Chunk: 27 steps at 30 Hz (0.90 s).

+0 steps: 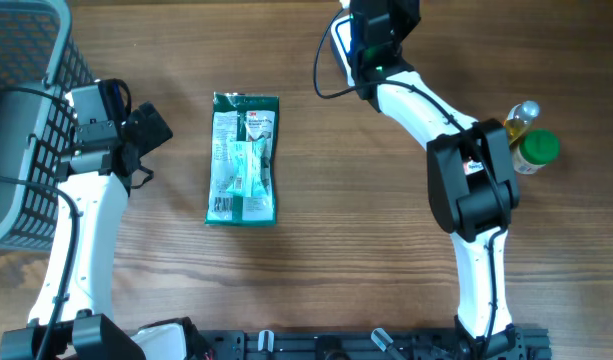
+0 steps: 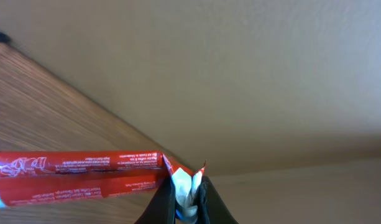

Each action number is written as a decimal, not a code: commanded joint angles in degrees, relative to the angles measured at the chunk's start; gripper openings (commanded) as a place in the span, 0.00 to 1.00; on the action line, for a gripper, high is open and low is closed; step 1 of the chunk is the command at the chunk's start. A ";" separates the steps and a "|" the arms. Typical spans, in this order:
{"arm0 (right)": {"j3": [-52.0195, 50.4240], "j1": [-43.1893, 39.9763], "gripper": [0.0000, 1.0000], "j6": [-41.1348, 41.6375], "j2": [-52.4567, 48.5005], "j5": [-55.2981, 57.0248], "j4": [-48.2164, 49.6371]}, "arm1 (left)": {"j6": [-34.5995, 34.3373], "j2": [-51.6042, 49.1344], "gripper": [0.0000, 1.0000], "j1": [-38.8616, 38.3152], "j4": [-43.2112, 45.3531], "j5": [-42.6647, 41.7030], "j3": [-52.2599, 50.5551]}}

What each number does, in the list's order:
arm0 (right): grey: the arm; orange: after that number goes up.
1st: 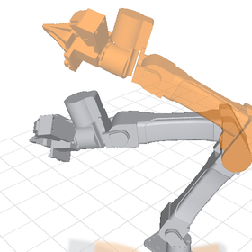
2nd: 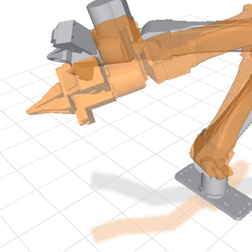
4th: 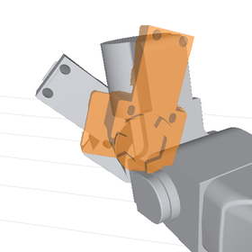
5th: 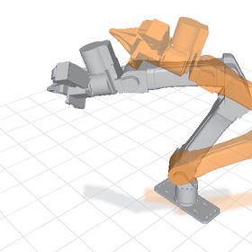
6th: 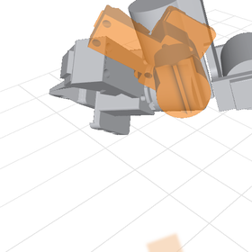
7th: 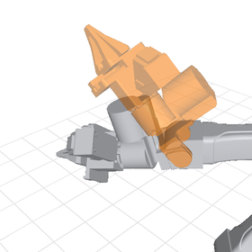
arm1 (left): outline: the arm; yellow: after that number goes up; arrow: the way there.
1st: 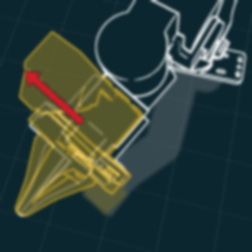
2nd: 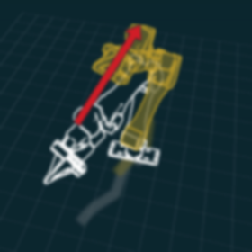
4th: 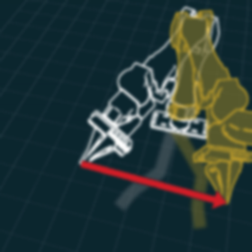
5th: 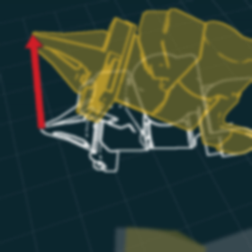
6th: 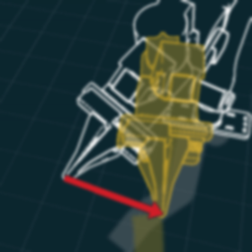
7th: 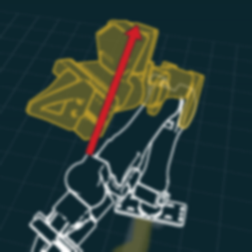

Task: Scan the item barcode
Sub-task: 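Hold the red stick under the scanner window with the right gripper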

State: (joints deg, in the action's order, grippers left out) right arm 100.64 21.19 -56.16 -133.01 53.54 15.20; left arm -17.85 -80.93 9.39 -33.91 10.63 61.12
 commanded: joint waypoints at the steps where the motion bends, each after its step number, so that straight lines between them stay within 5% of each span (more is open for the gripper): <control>1: 0.48 0.83 0.04 7.06 -0.92 -1.11 -0.39 | 0.92 0.24 1.00 0.26 0.02 -0.28 0.81; 27: 0.50 9.66 0.04 5.09 -0.92 1.46 -10.23 | 0.92 0.24 1.00 0.26 0.02 -0.28 0.81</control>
State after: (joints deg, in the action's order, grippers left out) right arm 100.66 29.87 -52.07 -133.10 53.01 6.98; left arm -17.85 -80.93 9.39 -33.91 10.66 61.12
